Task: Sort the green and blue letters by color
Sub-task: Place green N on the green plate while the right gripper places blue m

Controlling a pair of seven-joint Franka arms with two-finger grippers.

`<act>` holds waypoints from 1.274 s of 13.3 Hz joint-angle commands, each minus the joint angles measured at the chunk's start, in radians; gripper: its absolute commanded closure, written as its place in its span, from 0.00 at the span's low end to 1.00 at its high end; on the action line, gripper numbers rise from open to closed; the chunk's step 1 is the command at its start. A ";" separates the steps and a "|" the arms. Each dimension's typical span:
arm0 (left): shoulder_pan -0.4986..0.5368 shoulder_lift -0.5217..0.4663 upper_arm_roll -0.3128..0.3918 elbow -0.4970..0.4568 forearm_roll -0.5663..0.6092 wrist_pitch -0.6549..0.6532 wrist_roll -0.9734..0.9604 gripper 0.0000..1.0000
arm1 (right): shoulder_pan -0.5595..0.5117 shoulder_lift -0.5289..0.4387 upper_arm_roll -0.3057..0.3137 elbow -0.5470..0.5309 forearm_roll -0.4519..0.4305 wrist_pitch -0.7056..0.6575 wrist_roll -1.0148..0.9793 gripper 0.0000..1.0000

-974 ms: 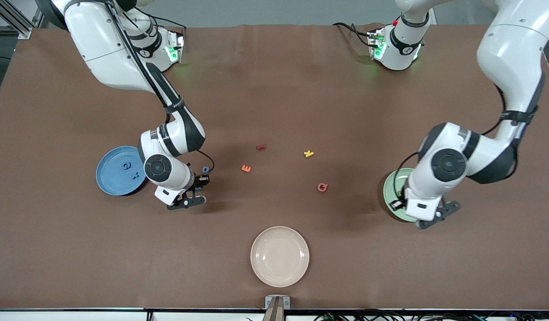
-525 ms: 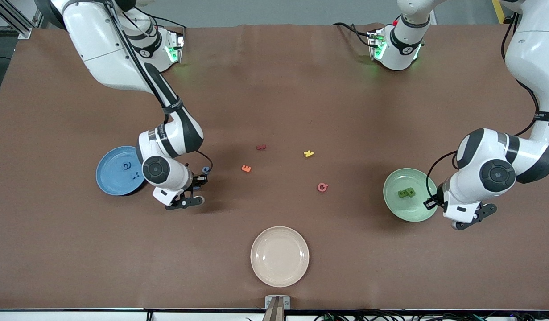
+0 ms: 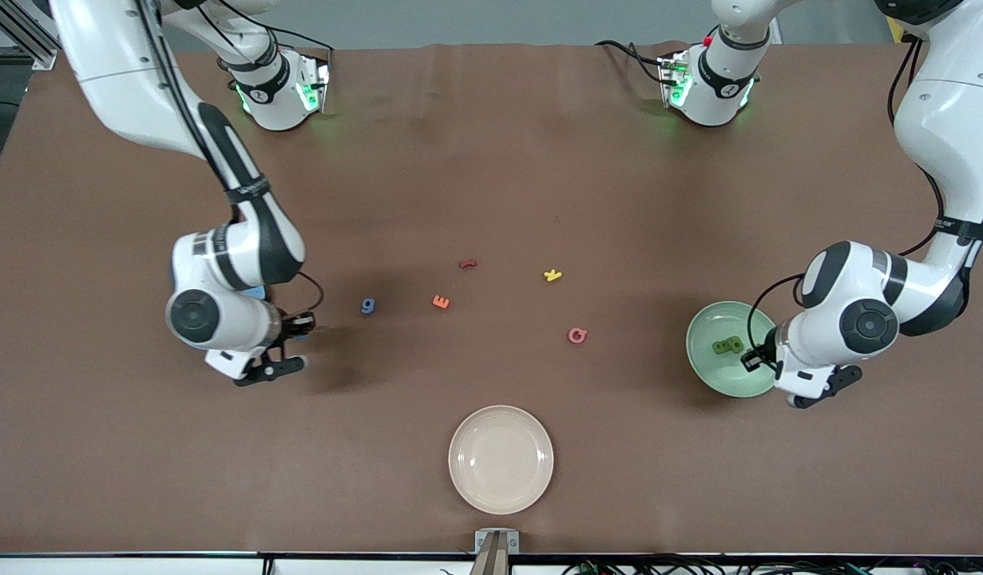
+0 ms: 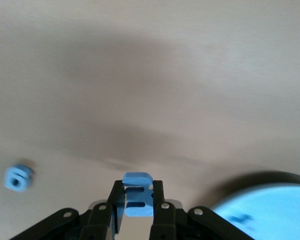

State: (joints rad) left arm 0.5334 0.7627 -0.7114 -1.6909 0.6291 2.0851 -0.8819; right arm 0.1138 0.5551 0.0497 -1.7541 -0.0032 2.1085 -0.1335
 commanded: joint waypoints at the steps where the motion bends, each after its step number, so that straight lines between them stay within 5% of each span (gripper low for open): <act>1: 0.000 -0.013 -0.006 -0.033 0.021 0.010 -0.002 0.91 | -0.100 -0.079 0.012 -0.088 0.019 0.001 -0.154 0.80; 11: -0.013 -0.011 -0.011 -0.053 0.020 0.012 -0.002 0.79 | -0.328 -0.086 0.007 -0.200 0.012 0.102 -0.495 0.78; 13: -0.013 -0.011 -0.011 -0.055 0.020 0.012 -0.002 0.62 | -0.348 -0.084 0.007 -0.202 0.009 0.105 -0.518 0.77; 14: -0.013 -0.013 -0.011 -0.055 0.020 0.012 -0.002 0.40 | -0.359 -0.084 0.007 -0.211 0.009 0.113 -0.531 0.76; 15: -0.012 -0.014 -0.011 -0.052 0.020 0.012 -0.002 0.08 | -0.364 -0.084 0.005 -0.215 0.009 0.119 -0.537 0.74; 17: -0.007 -0.019 -0.011 -0.050 0.020 0.010 0.000 0.00 | -0.362 -0.084 0.007 -0.223 0.009 0.122 -0.535 0.64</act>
State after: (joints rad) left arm 0.5165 0.7626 -0.7164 -1.7309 0.6293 2.0894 -0.8819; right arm -0.2349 0.4978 0.0436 -1.9394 -0.0033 2.2129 -0.6462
